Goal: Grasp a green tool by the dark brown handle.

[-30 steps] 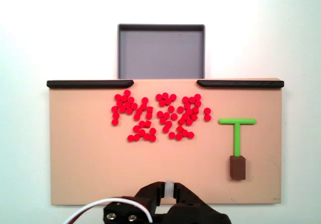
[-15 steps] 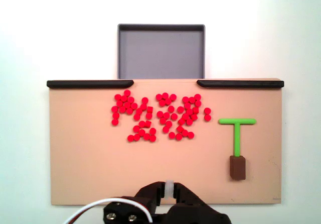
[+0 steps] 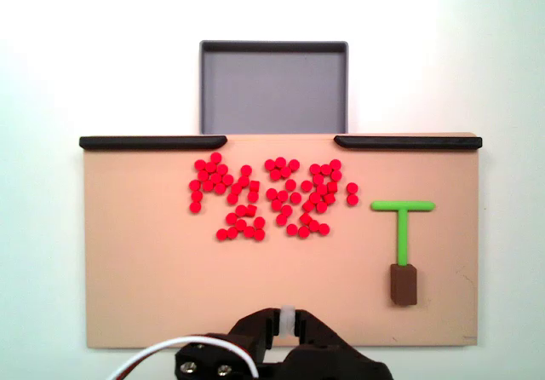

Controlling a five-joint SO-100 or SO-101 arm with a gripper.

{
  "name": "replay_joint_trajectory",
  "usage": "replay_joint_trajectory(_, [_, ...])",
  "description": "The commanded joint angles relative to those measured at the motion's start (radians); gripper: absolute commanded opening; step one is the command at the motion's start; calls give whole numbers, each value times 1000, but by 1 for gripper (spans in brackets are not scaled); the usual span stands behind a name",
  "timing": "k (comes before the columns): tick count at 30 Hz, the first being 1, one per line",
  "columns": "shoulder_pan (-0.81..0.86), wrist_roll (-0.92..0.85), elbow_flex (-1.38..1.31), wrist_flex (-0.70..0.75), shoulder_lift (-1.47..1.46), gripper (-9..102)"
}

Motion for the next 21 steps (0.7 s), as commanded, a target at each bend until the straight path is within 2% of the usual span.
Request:
replay_joint_trajectory(1, [3, -11, -3, -5, 8, 0])
replay_joint_trajectory(21, [38, -44, -3, 0, -15, 1])
